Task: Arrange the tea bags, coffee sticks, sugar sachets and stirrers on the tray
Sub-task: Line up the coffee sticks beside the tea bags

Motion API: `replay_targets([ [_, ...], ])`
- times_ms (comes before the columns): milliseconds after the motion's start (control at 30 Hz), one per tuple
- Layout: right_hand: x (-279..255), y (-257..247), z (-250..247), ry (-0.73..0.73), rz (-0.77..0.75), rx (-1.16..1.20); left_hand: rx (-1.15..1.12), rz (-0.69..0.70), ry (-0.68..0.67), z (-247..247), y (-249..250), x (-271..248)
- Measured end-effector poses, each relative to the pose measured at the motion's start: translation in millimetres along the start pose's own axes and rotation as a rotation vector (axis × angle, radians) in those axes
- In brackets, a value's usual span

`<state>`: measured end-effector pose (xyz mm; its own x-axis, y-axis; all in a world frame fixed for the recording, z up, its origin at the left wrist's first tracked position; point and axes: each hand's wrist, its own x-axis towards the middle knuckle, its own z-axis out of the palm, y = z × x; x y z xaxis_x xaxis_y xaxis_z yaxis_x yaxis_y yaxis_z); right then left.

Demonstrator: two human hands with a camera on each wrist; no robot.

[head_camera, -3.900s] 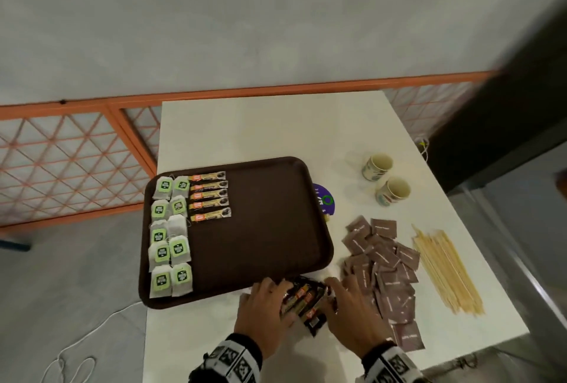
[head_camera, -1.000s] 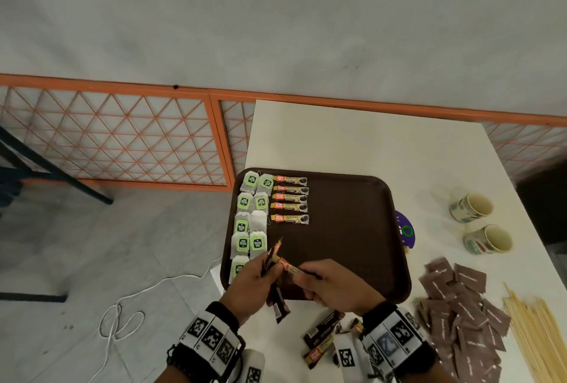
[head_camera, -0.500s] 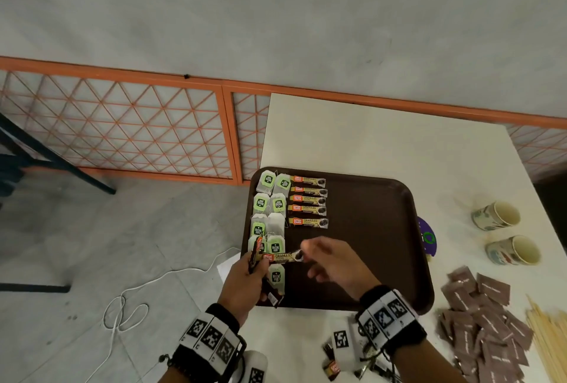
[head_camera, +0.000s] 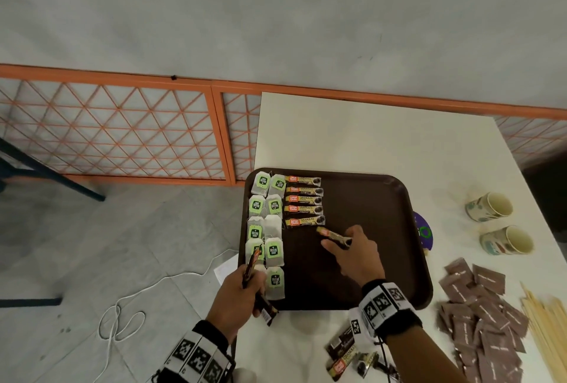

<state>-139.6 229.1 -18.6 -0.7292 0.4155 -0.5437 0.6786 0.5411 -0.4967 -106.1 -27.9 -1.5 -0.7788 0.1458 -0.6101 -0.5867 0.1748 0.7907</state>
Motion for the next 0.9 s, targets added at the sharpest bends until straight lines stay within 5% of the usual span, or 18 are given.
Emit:
replay_targets([
  [333, 1, 5, -10, 0.074, -0.206, -0.371, 0.049, 0.01, -0.053, -3, 5, -2],
  [533, -5, -4, 7, -0.063, -0.363, -0.411, 0.041, -0.007, -0.076, -8, 5, -5],
  [733, 9, -40, 14, 0.125, -0.556, -0.317, 0.07, -0.016, -0.057, -13, 6, -7],
  [900, 23, -55, 26, 0.013, -0.596, -0.385, 0.074, -0.008, -0.071, -14, 11, -11],
])
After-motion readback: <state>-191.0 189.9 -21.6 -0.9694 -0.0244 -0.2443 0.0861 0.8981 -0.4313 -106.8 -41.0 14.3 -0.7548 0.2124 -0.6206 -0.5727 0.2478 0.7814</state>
